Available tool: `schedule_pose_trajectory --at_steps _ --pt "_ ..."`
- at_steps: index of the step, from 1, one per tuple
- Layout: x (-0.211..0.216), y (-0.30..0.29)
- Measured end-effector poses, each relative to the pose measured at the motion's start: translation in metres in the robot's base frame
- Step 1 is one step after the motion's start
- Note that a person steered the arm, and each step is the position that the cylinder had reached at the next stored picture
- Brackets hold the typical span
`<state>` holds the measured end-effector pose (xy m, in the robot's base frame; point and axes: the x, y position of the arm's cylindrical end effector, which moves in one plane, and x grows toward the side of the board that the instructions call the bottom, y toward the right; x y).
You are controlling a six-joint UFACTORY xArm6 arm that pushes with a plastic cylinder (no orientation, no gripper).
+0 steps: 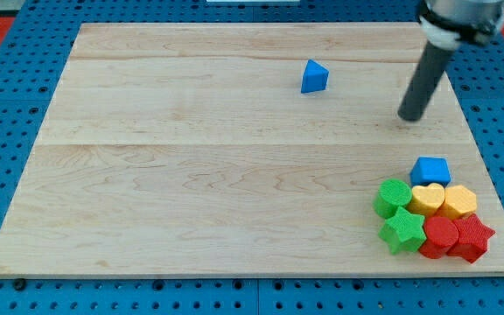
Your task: Slide the blue triangle above the green circle
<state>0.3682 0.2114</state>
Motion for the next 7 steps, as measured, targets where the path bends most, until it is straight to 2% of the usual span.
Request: schedule_pose_trajectory --at_steps 1,2,3,5,6,7 --pt "-0.066 -0.013" --pt "-0.09 -0.09" --pt "-0.09 -0.151" --pt "-0.085 -0.156" --pt "-0.07 -0.155" --pt "-0.066 -0.139"
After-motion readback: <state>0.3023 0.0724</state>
